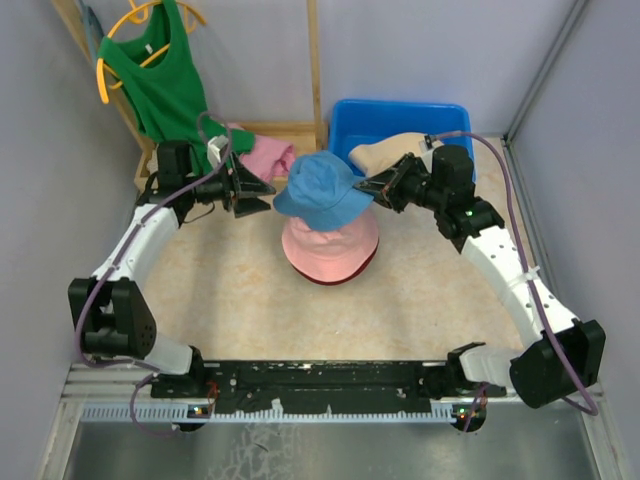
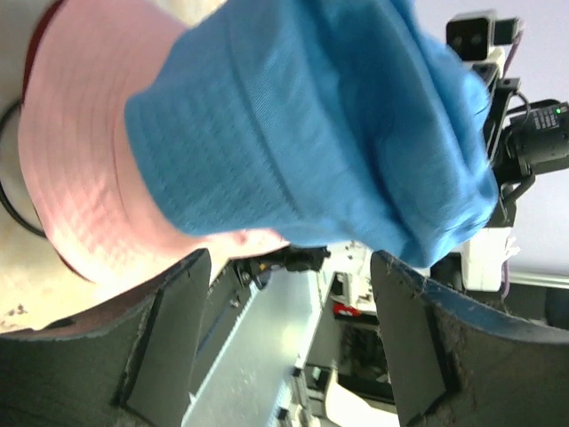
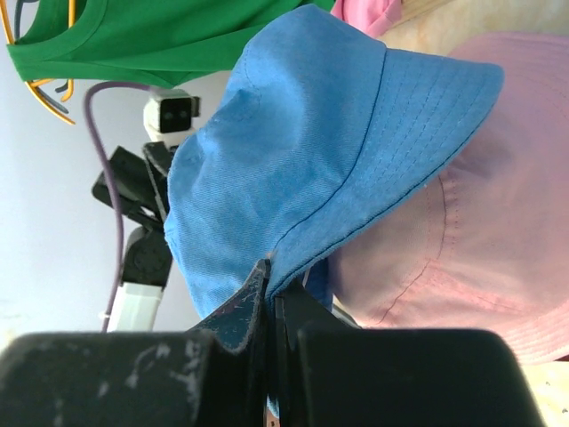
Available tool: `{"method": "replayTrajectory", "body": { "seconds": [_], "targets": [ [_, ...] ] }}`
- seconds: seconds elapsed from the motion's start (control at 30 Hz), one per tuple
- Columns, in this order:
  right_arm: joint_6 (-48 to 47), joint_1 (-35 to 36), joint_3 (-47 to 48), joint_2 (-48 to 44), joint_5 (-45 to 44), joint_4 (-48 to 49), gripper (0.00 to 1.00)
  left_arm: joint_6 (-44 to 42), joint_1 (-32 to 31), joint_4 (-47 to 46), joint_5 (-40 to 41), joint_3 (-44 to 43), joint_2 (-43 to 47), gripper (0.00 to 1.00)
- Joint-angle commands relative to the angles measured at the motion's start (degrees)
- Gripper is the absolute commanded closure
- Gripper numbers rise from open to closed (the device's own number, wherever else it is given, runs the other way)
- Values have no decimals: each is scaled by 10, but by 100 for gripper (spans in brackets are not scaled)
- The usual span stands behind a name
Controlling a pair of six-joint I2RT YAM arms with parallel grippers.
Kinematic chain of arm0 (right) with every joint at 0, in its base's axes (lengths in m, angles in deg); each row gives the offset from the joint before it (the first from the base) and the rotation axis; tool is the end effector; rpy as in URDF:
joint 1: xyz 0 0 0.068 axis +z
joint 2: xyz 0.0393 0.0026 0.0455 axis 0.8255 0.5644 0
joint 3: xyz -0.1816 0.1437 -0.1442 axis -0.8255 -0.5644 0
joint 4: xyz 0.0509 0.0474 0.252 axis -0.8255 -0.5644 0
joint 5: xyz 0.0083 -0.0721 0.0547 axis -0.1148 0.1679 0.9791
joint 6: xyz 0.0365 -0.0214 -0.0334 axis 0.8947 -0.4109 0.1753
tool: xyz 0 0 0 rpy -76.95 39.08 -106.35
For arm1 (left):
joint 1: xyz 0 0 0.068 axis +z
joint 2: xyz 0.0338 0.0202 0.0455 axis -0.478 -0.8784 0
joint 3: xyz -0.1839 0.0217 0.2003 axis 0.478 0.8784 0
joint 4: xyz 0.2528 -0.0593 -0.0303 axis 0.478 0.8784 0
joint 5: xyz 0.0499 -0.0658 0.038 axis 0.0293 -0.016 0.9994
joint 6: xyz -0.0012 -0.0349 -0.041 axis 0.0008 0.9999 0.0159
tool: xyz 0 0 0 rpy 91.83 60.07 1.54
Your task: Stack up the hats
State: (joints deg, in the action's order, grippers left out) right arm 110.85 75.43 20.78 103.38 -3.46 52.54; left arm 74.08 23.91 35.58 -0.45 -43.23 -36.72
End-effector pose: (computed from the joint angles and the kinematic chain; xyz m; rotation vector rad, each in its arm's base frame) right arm 0.2578 0.1100 0.3715 0.5035 2.0793 1.4113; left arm 0.3284 -0.0583 0.3285 -0.0062 2.1934 -1.6123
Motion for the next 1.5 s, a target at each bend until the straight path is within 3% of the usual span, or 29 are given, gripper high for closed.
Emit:
{"method": "replayTrajectory", "body": {
  "seconds": [0.0, 0.13, 0.3, 0.47, 0.97, 1.07, 1.3, 1.47],
  "targets": [
    [1, 0, 11, -8, 11, 25, 100, 65, 2, -102, -4, 80, 25, 21],
    [2, 0, 10, -9, 10, 26, 100, 135, 2, -216, 1, 143, 34, 19],
    [6, 0, 9, -11, 11, 29, 100, 140, 2, -244, 45, 150, 38, 18],
    [8, 0, 8, -11, 12, 29, 100, 190, -3, -342, 85, 181, 48, 18],
    [12, 0, 12, -5, 9, 31, 100, 212, -42, -379, 116, 204, 42, 20],
    [13, 0, 9, -7, 8, 32, 100, 223, -49, -392, 127, 213, 48, 28],
    [16, 0, -2, -10, 6, 37, 100, 215, -51, -367, 143, 232, 76, 61],
    [21, 0, -6, -9, 10, 45, 100, 217, -51, -362, 154, 239, 85, 71]
  ]
}}
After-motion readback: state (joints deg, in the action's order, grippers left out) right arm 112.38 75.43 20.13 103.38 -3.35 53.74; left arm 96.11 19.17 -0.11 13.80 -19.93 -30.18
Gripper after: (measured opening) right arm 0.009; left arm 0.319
